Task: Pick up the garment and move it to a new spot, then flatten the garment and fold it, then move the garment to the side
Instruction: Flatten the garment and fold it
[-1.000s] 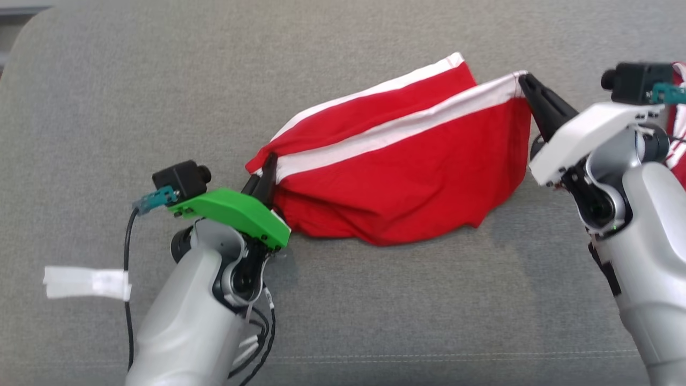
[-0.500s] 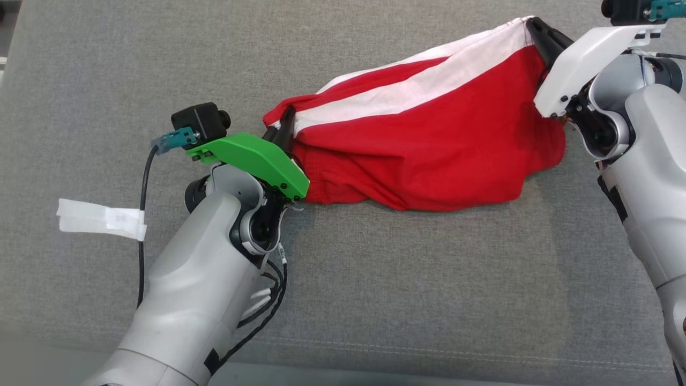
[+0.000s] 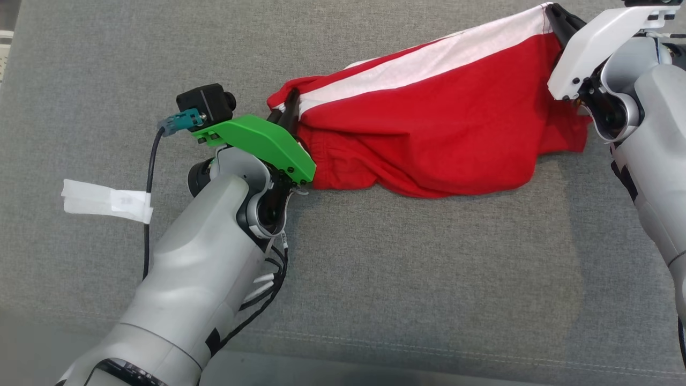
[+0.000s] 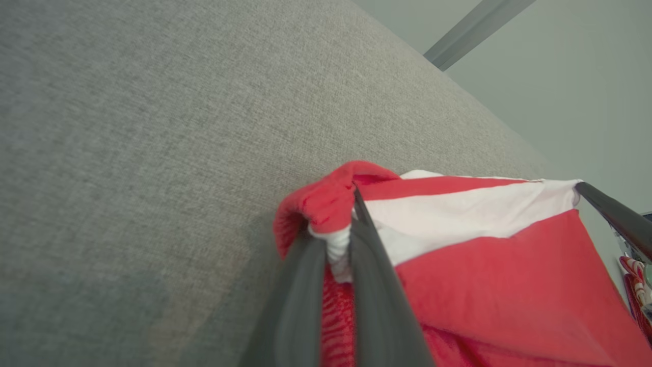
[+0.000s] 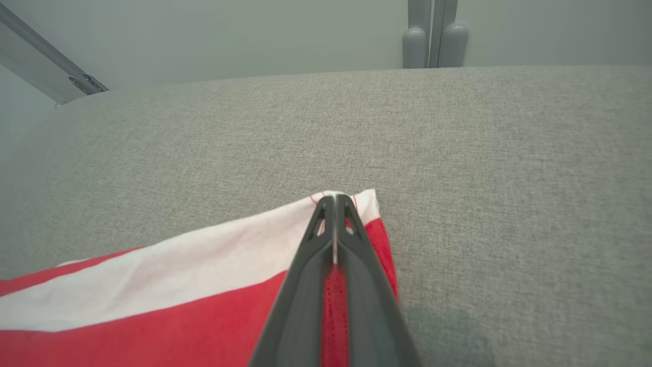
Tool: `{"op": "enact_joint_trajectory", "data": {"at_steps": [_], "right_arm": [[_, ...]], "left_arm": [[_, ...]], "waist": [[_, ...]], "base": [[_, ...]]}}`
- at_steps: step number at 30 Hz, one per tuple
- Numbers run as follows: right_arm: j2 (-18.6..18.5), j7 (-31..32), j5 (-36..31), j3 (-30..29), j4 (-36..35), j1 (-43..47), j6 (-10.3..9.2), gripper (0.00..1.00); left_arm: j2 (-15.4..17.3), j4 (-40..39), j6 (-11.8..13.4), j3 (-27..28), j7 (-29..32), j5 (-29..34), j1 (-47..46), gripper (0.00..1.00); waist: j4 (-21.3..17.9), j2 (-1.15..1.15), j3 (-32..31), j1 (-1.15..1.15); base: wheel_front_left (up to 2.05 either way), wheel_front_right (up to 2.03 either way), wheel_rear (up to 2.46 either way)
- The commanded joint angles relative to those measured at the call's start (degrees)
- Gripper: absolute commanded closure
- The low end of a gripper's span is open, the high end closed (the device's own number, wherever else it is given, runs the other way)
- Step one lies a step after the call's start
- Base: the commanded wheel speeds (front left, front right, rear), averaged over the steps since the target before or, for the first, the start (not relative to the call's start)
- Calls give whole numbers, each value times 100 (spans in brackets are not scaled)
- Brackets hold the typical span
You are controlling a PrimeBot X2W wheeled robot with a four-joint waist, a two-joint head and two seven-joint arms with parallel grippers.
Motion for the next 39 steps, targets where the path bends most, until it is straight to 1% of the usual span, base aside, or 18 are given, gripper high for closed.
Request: {"op": "enact_joint_trajectory", "data": {"at_steps": [1, 8, 9, 10, 11, 12, 13, 14, 18, 24, 32, 33, 39], "right_arm": [[-19, -40, 60, 23, 45, -74, 0, 100], [-41, -276, 134, 301, 326, -197, 0, 100], [-45, -299, 148, 333, 369, -214, 0, 84], [-49, -330, 163, 362, 417, -224, 0, 64], [-61, -363, 182, 384, 455, -243, 0, 50], [-63, -385, 203, 409, 491, -252, 0, 19], [-69, -419, 213, 450, 516, -266, 0, 0], [-78, -426, 240, 493, 529, -291, 0, 0], [-132, -460, 377, 659, 486, -332, 0, 0], [-298, -530, 555, 925, 360, -287, 0, 0], [-652, -654, 982, 1199, -8, 41, 0, 0], [-652, -654, 982, 1199, -8, 41, 0, 0], [-812, -730, 1307, 1249, -44, 368, 0, 0]], "left_arm": [[21, 30, 19, -23, -39, -63, -105, 100], [19, 124, 16, -276, -156, -177, -253, 100], [19, 138, 10, -300, -163, -185, -260, 98], [19, 144, -4, -340, -162, -190, -260, 81], [20, 137, -18, -377, -164, -209, -259, 69], [20, 127, -27, -403, -172, -225, -256, 54], [20, 113, -40, -431, -167, -236, -252, 24], [19, 104, -57, -454, -161, -243, -245, 0], [36, 61, -103, -506, -145, -210, -188, 0], [236, -199, -115, -598, -113, -142, 65, 0], [688, -869, 150, -682, 41, -103, 544, 0], [688, -869, 150, -682, 41, -103, 544, 0], [1015, -1637, 384, -674, -48, -65, 965, 0]], "waist": [[6, 0, 7, -1], [43, 0, 7, -1], [48, 0, -1, -1], [53, 0, -11, -1], [58, 0, -20, -1], [62, 0, -30, -1], [65, 0, -41, -1], [66, 0, -52, -1], [58, 0, -104, -1], [26, 0, -213, -1], [-13, 0, -409, -1], [-13, 0, -409, -1], [-83, 0, -560, -1]], "base": [[0, 0, 0], [0, 0, 0], [0, 0, 0], [0, 0, 0], [0, 0, 0], [0, 0, 0], [0, 0, 0], [0, 0, 0], [0, 0, 0], [0, 0, 0], [0, 0, 0], [0, 0, 0], [0, 0, 0]]}}
